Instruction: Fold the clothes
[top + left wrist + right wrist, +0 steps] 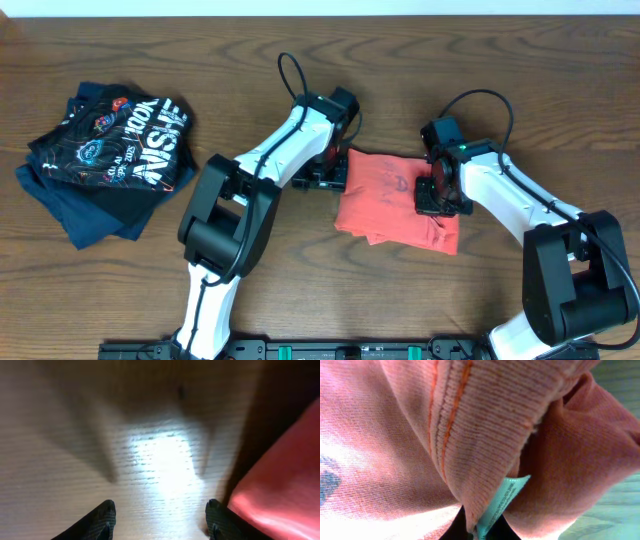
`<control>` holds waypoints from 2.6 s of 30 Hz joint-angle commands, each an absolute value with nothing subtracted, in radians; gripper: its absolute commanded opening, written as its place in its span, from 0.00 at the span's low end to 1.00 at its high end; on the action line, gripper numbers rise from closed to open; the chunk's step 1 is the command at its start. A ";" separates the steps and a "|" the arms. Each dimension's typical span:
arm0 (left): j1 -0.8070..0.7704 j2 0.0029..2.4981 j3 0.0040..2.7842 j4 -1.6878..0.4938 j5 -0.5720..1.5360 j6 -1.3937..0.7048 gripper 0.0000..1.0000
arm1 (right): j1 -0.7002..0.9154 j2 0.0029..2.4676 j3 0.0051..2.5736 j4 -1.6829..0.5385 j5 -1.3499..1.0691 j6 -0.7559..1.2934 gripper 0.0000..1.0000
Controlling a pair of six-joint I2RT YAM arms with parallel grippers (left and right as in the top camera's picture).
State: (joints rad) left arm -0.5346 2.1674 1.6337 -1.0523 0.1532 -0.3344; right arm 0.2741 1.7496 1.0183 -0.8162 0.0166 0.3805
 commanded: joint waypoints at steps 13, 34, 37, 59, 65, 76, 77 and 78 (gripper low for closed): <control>-0.609 2.011 1.629 -0.949 0.322 -0.263 0.60 | 0.255 1.775 1.013 -0.741 0.239 0.324 0.06; -0.655 2.180 1.599 -0.847 0.318 -0.237 0.61 | 0.253 1.775 1.013 -0.756 0.219 0.324 0.07; -0.655 2.223 1.597 -0.858 0.318 -0.237 0.61 | 0.245 1.775 1.013 -0.753 0.214 0.318 0.06; -0.733 2.115 1.586 -1.150 0.144 -0.538 0.53 | 0.190 1.704 1.081 -0.443 0.266 0.025 0.25; -0.667 1.973 1.586 -1.065 0.017 -0.531 0.59 | 0.190 1.530 1.089 -0.474 0.266 0.025 0.51; -0.577 1.985 1.586 -0.747 0.021 -0.314 0.70 | 0.138 1.421 1.066 -0.814 0.174 0.295 0.47; -0.573 1.998 1.586 -0.740 0.041 -0.313 0.70 | 0.127 1.428 1.052 -0.826 0.140 0.301 0.47; -0.570 2.010 1.586 -0.736 0.065 -0.311 0.70 | 0.120 1.433 1.040 -0.827 0.115 0.303 0.46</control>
State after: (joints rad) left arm -0.5800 1.9640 1.5890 -0.7425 0.0452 -0.3607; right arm 0.1452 1.4094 1.0718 -0.8154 0.2031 0.2161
